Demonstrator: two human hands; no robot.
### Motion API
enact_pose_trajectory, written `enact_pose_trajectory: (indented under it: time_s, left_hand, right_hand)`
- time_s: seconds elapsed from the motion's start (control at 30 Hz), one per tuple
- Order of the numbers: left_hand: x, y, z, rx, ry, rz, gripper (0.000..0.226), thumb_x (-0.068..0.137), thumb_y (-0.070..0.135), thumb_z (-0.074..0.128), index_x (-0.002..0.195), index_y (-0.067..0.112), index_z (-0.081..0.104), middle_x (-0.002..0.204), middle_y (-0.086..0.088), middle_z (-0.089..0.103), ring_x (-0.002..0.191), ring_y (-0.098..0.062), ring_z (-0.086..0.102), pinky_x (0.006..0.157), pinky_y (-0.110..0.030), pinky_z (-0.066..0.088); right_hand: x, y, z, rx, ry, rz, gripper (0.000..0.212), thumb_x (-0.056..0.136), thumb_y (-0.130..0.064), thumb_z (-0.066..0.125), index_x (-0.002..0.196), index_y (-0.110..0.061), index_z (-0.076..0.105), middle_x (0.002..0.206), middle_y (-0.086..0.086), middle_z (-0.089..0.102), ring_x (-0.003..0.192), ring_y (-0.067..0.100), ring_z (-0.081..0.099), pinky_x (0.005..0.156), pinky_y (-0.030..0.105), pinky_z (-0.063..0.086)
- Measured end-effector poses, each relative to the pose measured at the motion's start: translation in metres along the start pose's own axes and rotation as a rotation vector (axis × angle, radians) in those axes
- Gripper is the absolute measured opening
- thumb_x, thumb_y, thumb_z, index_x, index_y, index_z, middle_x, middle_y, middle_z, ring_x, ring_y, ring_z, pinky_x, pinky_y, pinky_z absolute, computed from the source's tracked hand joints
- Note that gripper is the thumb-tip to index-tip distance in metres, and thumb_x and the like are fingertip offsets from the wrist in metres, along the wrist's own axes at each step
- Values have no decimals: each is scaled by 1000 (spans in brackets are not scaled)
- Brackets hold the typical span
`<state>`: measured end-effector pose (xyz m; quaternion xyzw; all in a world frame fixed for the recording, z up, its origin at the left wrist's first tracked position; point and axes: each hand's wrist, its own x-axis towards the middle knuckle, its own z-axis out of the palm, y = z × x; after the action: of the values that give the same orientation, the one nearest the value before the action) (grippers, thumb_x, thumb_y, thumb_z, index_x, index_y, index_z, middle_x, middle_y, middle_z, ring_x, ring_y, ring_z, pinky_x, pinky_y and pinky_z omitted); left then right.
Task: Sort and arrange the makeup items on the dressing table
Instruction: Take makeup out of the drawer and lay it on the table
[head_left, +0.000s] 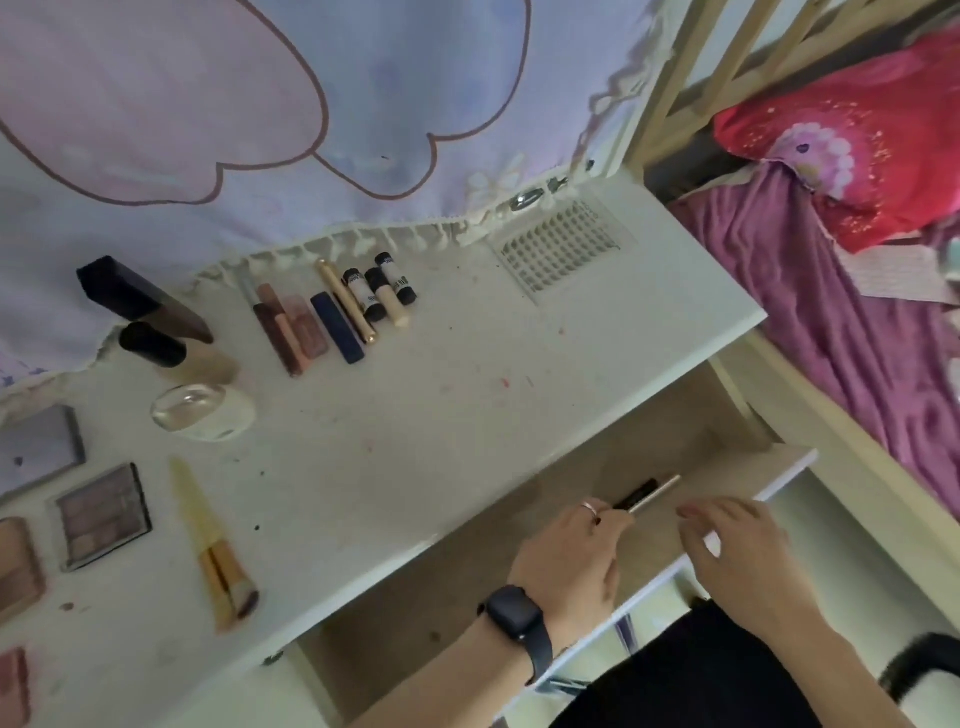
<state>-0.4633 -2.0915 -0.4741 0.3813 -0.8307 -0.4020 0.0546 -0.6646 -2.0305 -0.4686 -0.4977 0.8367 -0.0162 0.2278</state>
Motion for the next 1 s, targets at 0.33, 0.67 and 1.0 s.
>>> enact_pose_trajectory:
  time_s: [0.33, 0.67, 1.0]
  left_hand:
    - [71, -17, 60, 246, -251, -296, 34, 93, -1, 51, 126, 9, 44, 130, -16, 47, 111, -38, 55, 80, -45, 47]
    - [53, -39, 60, 317, -223, -298, 73, 87, -10, 46, 149, 21, 24, 120, -17, 49, 88, -44, 63, 63, -41, 40]
    - [19, -50, 53, -22, -219, -486, 60, 80, 7, 54, 134, 27, 38, 100, -2, 49, 84, -28, 55, 73, -35, 46]
  right_hand:
    - [67, -12, 11, -554, -390, -75, 42, 85, -25, 43, 122, -34, 60, 123, -11, 56, 127, 17, 46, 112, 56, 21]
    - [79, -18, 26, -625, -479, -114, 38, 92, -19, 49, 129, -24, 54, 134, 0, 49, 128, 25, 39, 100, 38, 36]
    - [75, -38, 35, -720, -580, -194, 45, 97, -26, 49, 142, -27, 48, 141, 4, 47, 135, 25, 35, 101, 37, 37]
